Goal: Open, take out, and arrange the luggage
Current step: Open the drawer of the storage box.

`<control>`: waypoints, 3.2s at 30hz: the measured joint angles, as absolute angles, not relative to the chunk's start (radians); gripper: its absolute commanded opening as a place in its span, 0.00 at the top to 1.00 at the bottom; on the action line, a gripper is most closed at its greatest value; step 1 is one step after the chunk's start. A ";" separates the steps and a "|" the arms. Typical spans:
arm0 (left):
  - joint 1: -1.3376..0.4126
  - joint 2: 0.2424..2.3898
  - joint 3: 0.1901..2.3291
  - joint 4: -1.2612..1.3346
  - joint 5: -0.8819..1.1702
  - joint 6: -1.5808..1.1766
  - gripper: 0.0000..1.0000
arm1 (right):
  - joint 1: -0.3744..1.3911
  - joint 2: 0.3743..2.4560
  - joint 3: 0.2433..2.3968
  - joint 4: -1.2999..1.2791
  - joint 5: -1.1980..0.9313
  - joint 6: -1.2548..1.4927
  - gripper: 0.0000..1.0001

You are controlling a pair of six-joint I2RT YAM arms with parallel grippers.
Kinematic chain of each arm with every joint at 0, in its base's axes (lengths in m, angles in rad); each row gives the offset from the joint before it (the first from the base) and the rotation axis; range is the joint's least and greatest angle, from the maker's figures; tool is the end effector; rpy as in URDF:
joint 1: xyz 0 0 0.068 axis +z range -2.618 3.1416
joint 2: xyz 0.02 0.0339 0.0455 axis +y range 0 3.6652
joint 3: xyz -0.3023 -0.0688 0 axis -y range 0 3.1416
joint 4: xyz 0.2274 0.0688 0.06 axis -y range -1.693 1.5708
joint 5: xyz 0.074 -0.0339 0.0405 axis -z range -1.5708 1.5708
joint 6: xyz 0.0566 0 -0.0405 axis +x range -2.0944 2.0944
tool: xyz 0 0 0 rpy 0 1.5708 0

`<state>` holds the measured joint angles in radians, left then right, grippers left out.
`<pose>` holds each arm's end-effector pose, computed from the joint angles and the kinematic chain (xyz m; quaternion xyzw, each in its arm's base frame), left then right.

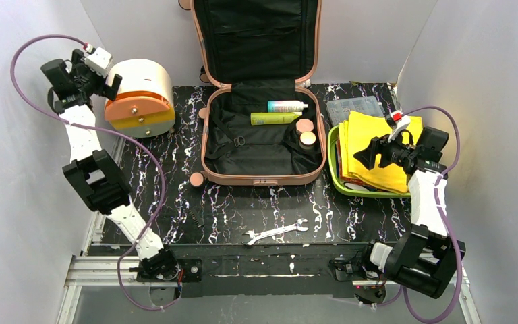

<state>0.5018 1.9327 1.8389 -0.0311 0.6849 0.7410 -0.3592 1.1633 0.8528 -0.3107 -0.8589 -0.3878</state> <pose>0.4345 0.1976 0.4200 0.3048 0.6748 0.1581 0.6533 0.2260 -0.0391 0.3141 -0.2019 0.8058 0.1931 0.5221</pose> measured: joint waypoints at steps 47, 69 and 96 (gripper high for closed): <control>0.446 1.946 2.012 -0.492 0.785 1.207 0.06 | -0.426 1.124 0.853 -0.318 -0.972 -0.386 0.20; 0.393 1.974 2.084 -0.586 0.684 1.518 0.02 | -0.443 1.124 0.853 -0.318 -0.971 -0.364 0.20; 0.394 2.003 2.115 -0.590 0.628 1.547 0.04 | -0.458 1.124 0.853 -0.317 -0.972 -0.337 0.20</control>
<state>0.3939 2.0026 2.1155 -0.5903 0.6285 1.5467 -0.4576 1.1236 0.8528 -0.3172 -0.9722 -0.3374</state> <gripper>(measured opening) 0.981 0.798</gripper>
